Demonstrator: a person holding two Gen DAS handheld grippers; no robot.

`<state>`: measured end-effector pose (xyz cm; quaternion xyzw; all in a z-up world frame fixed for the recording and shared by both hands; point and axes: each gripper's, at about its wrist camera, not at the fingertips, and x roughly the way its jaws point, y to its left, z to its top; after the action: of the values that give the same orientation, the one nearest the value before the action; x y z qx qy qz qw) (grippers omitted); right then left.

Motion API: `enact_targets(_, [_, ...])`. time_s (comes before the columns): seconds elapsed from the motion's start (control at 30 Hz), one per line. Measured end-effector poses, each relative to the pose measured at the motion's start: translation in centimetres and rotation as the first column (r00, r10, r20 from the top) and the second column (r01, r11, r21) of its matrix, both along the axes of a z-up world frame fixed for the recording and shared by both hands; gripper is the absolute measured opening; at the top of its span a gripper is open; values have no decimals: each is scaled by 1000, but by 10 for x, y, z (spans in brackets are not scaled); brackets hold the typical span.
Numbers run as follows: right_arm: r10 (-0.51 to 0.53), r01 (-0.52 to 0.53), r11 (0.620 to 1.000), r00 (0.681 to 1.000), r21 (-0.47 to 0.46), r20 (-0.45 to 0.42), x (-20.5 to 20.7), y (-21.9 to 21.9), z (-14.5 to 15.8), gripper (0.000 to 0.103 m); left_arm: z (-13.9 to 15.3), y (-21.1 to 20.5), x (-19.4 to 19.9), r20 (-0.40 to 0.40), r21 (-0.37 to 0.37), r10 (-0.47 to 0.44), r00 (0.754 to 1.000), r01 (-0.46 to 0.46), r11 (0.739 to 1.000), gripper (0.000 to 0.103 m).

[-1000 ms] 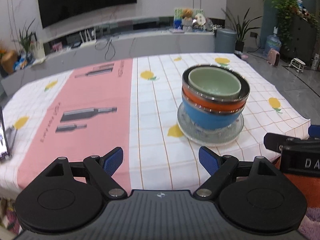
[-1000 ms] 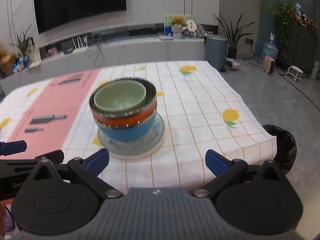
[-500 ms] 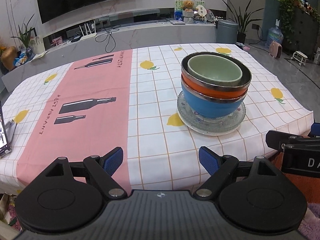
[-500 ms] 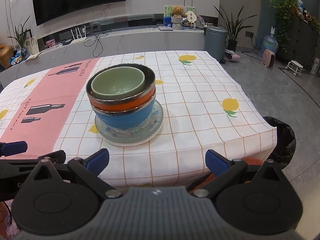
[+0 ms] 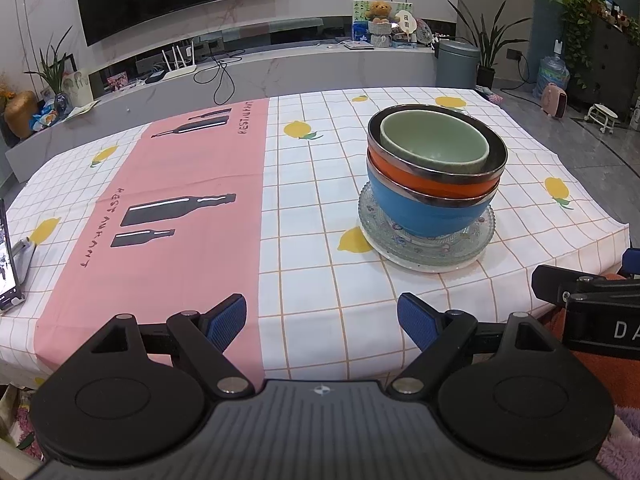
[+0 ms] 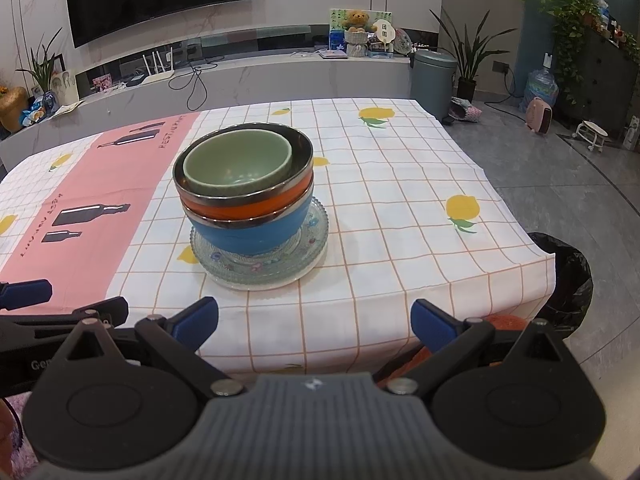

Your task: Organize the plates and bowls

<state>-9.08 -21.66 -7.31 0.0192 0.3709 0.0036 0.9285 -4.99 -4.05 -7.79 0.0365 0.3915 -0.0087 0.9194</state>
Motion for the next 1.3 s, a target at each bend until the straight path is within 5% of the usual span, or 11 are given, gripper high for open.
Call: enact_targets(1.3, [22, -23, 1000, 1000, -21, -9, -1, 7, -4, 100, -3, 2, -3, -1, -12, 12, 1000, -12, 1000, 100])
